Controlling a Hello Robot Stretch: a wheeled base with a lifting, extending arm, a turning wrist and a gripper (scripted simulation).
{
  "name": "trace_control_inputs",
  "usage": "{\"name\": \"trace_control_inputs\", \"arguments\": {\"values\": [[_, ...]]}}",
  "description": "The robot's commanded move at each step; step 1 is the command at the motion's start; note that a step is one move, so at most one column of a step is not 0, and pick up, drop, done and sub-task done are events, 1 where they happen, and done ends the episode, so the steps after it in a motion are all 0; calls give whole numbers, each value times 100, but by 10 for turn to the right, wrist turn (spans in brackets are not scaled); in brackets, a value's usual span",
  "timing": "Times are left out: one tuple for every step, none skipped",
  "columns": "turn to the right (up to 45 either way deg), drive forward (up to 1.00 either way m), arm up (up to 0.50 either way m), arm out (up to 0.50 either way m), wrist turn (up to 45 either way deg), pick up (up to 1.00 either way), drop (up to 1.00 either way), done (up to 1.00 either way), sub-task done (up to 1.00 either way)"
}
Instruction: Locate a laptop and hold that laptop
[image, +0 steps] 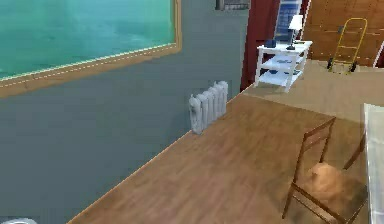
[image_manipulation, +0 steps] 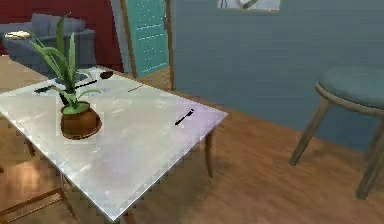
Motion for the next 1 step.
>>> {"name": "trace_control_inputs", "arguments": {"values": [[-60, 0, 0, 0, 0, 0, 0, 0, 0]]}}
